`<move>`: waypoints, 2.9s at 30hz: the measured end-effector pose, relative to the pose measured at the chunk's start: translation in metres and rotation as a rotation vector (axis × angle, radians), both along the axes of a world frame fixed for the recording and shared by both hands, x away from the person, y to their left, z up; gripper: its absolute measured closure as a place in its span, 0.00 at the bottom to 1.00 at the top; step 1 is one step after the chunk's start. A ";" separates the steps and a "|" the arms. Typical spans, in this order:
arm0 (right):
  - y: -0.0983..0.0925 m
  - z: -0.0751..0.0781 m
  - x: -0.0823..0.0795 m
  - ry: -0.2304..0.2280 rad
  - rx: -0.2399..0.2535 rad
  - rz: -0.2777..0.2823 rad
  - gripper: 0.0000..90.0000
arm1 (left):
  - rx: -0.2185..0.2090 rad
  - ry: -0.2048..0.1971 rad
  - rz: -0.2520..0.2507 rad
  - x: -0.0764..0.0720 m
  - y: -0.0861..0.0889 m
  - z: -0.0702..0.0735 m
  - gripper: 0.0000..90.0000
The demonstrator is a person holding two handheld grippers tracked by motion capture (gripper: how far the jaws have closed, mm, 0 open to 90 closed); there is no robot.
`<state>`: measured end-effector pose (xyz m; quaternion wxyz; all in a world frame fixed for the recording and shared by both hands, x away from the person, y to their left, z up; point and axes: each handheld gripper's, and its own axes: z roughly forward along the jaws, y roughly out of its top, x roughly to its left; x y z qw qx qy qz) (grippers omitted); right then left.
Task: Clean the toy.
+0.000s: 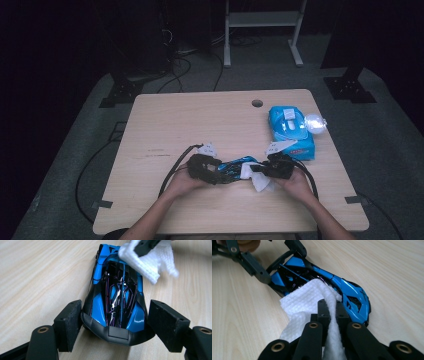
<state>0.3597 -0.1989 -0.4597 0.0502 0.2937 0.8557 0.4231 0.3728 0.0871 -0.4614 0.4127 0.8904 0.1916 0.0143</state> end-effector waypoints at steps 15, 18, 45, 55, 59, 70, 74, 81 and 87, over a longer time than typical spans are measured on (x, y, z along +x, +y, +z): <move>-0.003 -0.007 -0.018 -0.096 0.023 -0.008 0.96 | 0.029 -0.117 -0.008 -0.014 -0.003 0.003 0.30; -0.004 -0.007 -0.022 -0.108 0.028 -0.006 0.96 | 0.029 -0.095 -0.003 -0.011 -0.002 0.002 0.26; -0.009 -0.007 -0.037 -0.114 0.016 0.020 0.97 | -0.040 0.054 -0.039 -0.005 -0.011 -0.003 0.45; -0.015 0.000 -0.034 -0.101 0.030 0.012 0.96 | 0.024 -0.159 -0.054 -0.015 -0.018 0.005 0.53; -0.016 0.011 -0.035 -0.119 0.095 0.000 0.97 | 0.032 -0.206 -0.040 -0.015 -0.019 0.004 0.53; 0.016 0.037 -0.005 -0.174 0.074 -0.076 0.96 | 0.048 -0.279 -0.068 -0.017 -0.020 0.002 0.53; 0.011 0.030 -0.004 -0.136 0.075 -0.089 0.96 | -0.034 -0.151 -0.042 -0.010 -0.015 0.002 0.43; 0.024 0.032 -0.009 -0.151 0.055 -0.076 0.96 | -0.058 -0.105 -0.091 -0.011 -0.016 -0.001 0.63; 0.060 0.030 -0.011 -0.156 0.062 -0.016 0.96 | -0.031 -0.161 -0.094 -0.015 -0.020 0.001 0.65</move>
